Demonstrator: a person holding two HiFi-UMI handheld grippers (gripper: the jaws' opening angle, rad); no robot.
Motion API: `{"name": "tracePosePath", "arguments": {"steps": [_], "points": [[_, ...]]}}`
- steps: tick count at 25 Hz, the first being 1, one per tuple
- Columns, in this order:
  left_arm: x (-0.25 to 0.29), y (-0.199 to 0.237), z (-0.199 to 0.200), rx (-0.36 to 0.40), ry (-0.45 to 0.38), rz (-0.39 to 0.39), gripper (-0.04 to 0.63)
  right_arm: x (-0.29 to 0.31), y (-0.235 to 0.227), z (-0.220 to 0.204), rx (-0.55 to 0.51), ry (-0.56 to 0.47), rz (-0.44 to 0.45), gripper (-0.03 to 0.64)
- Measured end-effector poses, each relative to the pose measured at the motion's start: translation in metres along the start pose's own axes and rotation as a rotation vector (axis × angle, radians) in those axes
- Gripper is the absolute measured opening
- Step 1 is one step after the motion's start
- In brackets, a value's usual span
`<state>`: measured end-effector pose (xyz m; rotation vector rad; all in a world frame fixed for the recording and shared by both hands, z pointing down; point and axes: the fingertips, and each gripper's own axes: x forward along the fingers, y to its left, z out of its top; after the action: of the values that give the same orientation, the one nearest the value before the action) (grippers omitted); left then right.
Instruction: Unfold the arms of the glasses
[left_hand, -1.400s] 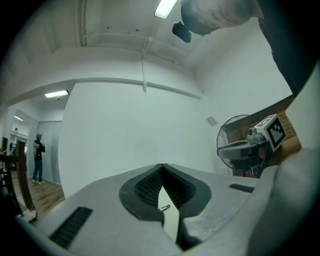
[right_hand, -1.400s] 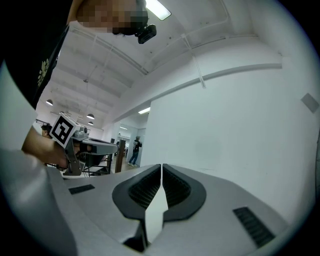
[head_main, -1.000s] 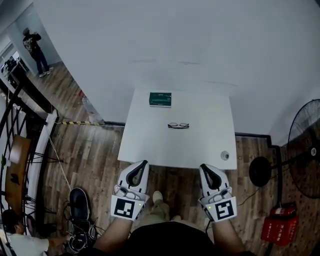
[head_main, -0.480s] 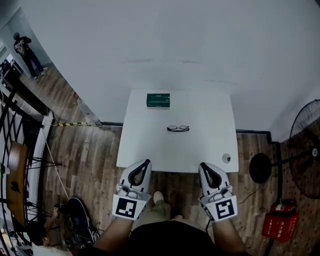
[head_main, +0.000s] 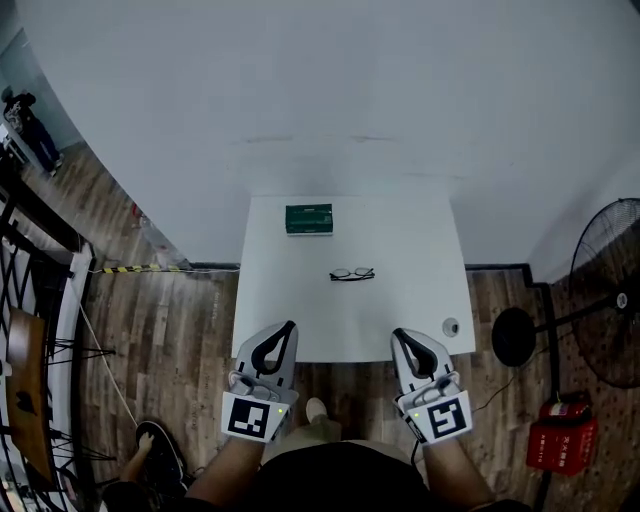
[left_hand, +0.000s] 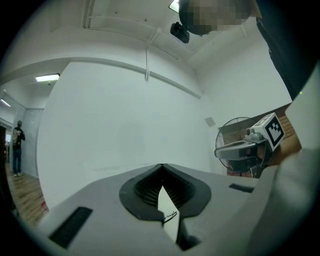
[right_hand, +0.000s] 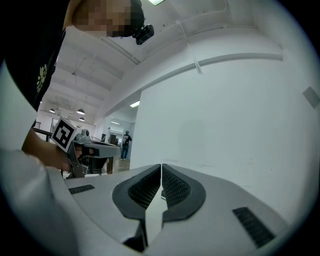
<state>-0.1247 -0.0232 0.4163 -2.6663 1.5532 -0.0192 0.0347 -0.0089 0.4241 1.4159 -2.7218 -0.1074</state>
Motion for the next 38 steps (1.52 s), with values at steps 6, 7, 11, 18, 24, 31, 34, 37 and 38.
{"name": "tracePosePath", "arguments": {"steps": [6,7,11,18,24,31,34,37,38], "points": [[0.015,0.016,0.011,-0.001,-0.041,-0.066,0.006,0.021,0.007,0.010,-0.036,0.002,-0.032,0.002],[0.016,0.019,0.012,0.000,-0.048,-0.074,0.006,0.025,0.010,0.012,-0.047,0.004,-0.032,0.002],[0.015,0.028,0.013,-0.023,-0.055,-0.081,0.006,0.029,0.018,0.022,-0.063,-0.003,-0.045,0.000],[0.013,0.031,0.023,-0.032,-0.082,-0.105,0.006,0.020,0.012,0.034,-0.074,-0.027,-0.084,0.000],[0.017,0.021,0.022,0.001,-0.082,-0.116,0.006,0.010,0.004,0.028,-0.068,-0.019,-0.103,0.000],[0.028,0.014,0.021,0.032,-0.074,-0.115,0.006,0.011,-0.011,0.028,-0.059,-0.044,-0.107,0.000],[0.034,0.010,0.016,0.042,-0.067,-0.113,0.006,0.011,-0.018,0.019,-0.044,-0.040,-0.109,0.000],[0.040,0.006,0.006,0.045,-0.055,-0.110,0.006,0.013,-0.024,0.009,-0.032,-0.031,-0.098,0.000],[0.042,0.004,0.002,0.043,-0.050,-0.111,0.006,0.014,-0.026,0.005,-0.029,-0.026,-0.093,0.000]]}}
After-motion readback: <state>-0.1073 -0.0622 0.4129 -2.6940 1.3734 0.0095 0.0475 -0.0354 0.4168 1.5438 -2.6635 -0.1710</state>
